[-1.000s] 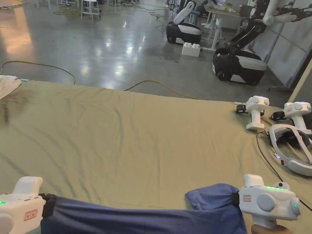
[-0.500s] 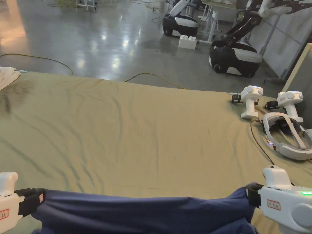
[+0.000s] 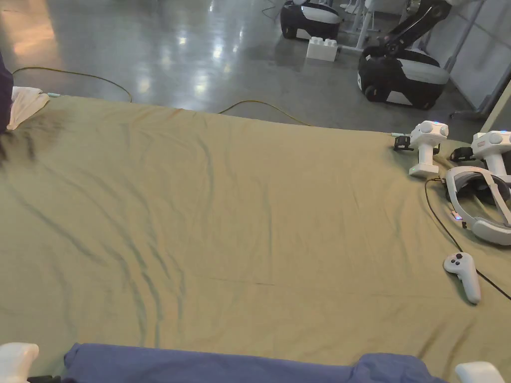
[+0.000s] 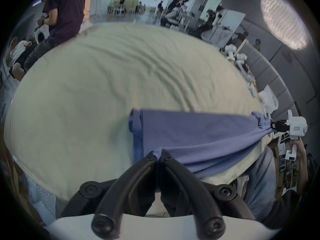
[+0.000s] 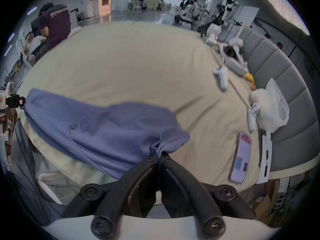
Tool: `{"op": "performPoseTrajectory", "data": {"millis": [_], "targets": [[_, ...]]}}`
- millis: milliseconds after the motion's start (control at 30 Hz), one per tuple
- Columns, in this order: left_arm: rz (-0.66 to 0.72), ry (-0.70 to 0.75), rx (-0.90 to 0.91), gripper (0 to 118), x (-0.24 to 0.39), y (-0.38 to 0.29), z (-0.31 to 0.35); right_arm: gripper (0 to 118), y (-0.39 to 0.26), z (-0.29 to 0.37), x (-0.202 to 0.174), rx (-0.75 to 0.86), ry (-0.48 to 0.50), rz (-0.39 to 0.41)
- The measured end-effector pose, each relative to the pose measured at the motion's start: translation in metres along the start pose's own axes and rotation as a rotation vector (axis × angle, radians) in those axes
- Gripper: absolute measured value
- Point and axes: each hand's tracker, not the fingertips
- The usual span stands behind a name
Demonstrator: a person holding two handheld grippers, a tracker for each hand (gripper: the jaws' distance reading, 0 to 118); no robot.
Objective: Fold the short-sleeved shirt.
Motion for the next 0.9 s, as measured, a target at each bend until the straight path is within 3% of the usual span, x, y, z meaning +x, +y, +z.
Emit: {"op": "performPoseTrajectory", "data": {"millis": [233, 300, 367, 400, 433, 667, 800, 900], "targets": [[-0.013, 0.042, -0.070, 4, 0.013, -0.015, -0.024, 6, -0.019, -0.036, -0.008, -0.045, 0.001, -0.043], [0.013, 0.041, -0.072, 9, 0.010, -0.014, -0.027, 21, -0.018, -0.039, -0.010, -0.041, -0.005, -0.055], [0.034, 0.018, -0.064, 34, 0.008, -0.011, -0.024, 56, -0.017, -0.035, -0.009, -0.051, -0.069, -0.041], [0.044, -0.007, -0.050, 46, 0.008, -0.010, -0.021, 62, -0.017, -0.031, -0.009, -0.045, -0.104, -0.032], [0.047, -0.013, -0.032, 57, 0.008, -0.009, -0.017, 62, -0.016, -0.024, -0.007, -0.042, -0.119, -0.027], [-0.011, 0.038, 0.233, 57, 0.027, 0.024, 0.009, 63, 0.012, 0.046, -0.006, 0.224, -0.162, -0.116], [-0.048, 0.063, 0.384, 57, 0.051, 0.050, 0.018, 64, 0.037, 0.070, -0.028, 0.480, -0.189, -0.131], [-0.080, 0.103, 0.515, 57, 0.084, 0.065, 0.026, 64, 0.058, 0.076, -0.052, 0.649, -0.144, -0.180]]}}
